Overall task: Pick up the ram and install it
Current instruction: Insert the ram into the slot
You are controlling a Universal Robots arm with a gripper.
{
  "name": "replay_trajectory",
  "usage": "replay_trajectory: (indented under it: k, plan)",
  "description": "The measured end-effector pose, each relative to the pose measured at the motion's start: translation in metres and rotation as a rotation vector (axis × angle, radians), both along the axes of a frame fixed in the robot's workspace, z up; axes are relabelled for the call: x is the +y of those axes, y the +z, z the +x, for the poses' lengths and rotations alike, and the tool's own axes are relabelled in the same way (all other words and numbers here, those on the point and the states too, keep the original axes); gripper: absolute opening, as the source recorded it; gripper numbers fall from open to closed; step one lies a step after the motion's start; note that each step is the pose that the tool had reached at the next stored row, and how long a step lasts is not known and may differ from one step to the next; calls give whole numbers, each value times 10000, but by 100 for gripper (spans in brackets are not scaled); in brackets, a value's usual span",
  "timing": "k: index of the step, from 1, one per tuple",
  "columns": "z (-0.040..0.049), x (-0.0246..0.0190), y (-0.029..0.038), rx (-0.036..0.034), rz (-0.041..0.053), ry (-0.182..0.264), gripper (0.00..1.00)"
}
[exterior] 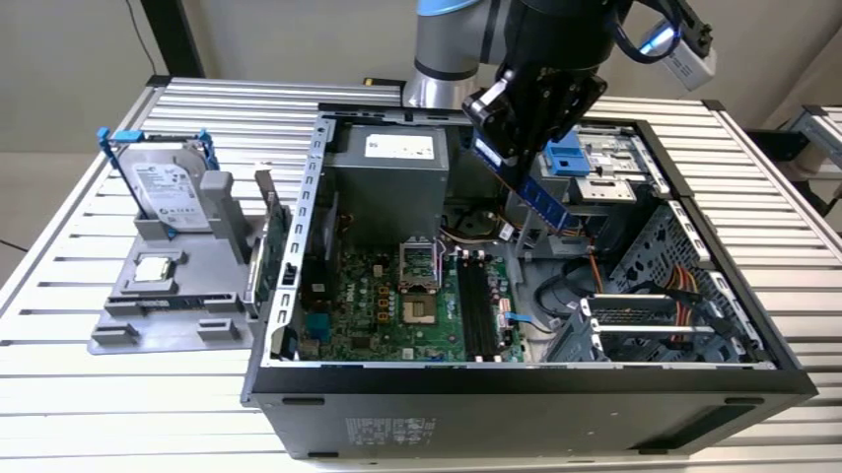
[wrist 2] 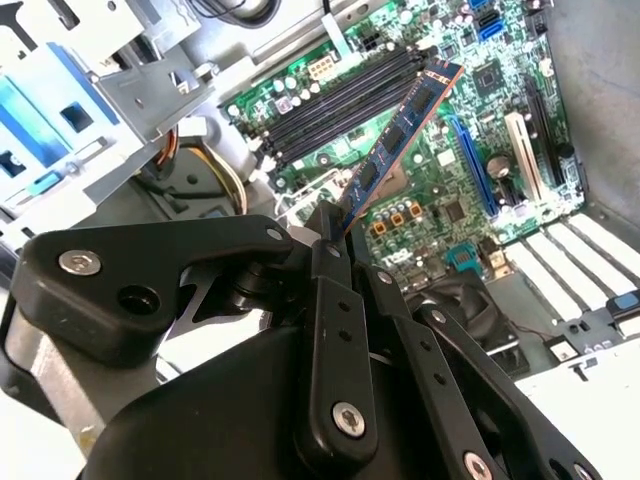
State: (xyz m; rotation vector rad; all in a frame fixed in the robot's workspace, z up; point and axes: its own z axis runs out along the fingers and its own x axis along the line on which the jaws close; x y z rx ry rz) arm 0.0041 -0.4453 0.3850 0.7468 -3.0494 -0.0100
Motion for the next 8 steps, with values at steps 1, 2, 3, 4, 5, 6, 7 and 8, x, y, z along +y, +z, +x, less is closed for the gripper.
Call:
replay_trajectory:
  k: [1,2,3,4,5,6,7,8]
  plan:
    - [0,0,0,0,0,-29,0]
    - [0,0,0,0,0,-62,0]
    - [0,0,0,0,0,-93,0]
    - [0,0,0,0,0,-124,0]
    - [0,0,0,0,0,-158,0]
    - [0,0,0,0,0,-188,0]
    - [0,0,-1,0,0,-218,0]
    - [0,0,-1,0,0,-250,0]
